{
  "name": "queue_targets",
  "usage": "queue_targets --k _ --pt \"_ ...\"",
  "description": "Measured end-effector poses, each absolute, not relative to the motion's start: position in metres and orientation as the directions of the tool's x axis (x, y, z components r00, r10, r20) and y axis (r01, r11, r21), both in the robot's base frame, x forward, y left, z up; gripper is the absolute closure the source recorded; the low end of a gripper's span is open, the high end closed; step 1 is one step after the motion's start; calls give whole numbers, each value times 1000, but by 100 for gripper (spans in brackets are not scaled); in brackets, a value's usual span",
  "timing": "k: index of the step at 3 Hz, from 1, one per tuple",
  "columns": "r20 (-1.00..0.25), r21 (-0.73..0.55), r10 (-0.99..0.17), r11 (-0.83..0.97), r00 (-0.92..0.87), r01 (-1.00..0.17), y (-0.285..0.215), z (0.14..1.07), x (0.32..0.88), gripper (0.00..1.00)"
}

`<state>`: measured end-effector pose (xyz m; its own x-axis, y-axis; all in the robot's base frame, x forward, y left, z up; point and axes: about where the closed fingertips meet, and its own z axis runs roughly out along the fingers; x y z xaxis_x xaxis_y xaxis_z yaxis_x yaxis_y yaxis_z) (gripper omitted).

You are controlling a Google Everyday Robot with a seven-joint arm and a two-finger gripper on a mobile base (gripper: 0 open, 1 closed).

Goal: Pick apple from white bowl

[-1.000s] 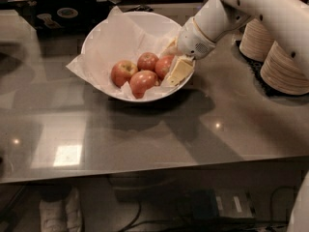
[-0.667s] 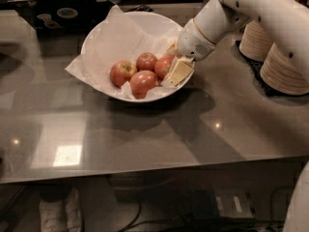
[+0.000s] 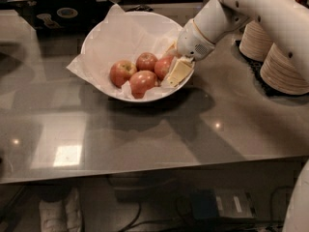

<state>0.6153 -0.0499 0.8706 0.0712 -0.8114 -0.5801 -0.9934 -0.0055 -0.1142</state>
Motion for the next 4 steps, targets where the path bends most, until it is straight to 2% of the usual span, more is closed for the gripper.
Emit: queue_targets --k 3,4 --pt "-704 -192 -697 5 134 -981 -75 931 601 100" --pt "-750 -208 -634 -40 186 -977 -73 953 592 100"
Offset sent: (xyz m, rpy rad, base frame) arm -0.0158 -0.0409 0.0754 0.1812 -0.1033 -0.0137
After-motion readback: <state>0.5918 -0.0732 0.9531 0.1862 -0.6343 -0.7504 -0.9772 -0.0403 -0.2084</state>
